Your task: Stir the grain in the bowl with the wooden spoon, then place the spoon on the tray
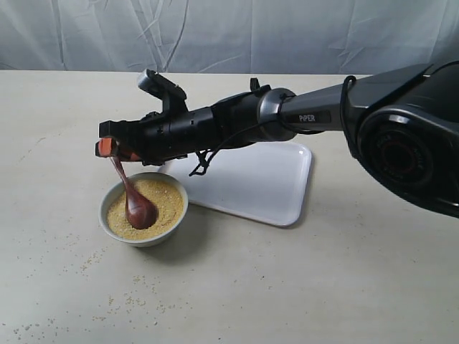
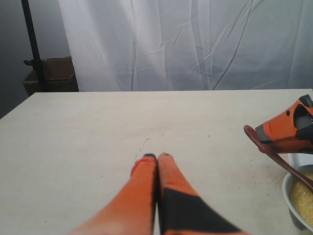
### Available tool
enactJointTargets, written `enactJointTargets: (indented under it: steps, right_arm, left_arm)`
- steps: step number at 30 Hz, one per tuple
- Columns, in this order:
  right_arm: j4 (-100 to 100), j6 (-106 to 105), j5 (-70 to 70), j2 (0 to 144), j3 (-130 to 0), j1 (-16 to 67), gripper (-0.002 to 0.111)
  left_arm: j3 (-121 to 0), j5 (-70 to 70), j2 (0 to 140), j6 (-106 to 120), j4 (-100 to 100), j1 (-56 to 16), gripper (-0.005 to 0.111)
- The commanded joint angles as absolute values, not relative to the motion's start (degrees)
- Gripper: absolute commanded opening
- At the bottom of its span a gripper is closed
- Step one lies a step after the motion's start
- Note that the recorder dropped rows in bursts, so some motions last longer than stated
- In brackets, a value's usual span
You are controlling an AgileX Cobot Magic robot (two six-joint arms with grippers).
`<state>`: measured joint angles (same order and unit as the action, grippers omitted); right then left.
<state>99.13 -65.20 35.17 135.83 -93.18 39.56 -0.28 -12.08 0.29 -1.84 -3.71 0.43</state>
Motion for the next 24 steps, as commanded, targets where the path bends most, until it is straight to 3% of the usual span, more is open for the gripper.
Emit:
enactJointTargets:
  steps: [1,7,14,21,24]
  right_arm:
    - [96.06,-65.79,31.56,135.08,-93.45,39.30,0.052]
    - [84.52,-58.74,24.13,129.42,-93.45,39.30,0.053]
    - [49.28,-30.72,22.45,121.30,-94.01,43.09,0.053]
    - [-3.99,12.32,35.93,123.63,-106.96,53.56,0.053]
    - [-17.27,22.57,44.29,127.51,-115.03,57.10,0.053]
  left_arm:
    - [0.00,-11.84,0.00,-1.90,-3.85,0.48,0.000]
    - [0.00,-11.84,0.00,-1.90,-3.85,0.48,0.000]
    - [0.00,-11.84,0.00,-1.90,-3.85,0.48,0.000]
    - [0.00,-11.84,0.00,-1.90,-3.85,0.48,0.000]
    - [0.00,-11.84,0.00,-1.90,-3.85,0.48,0.000]
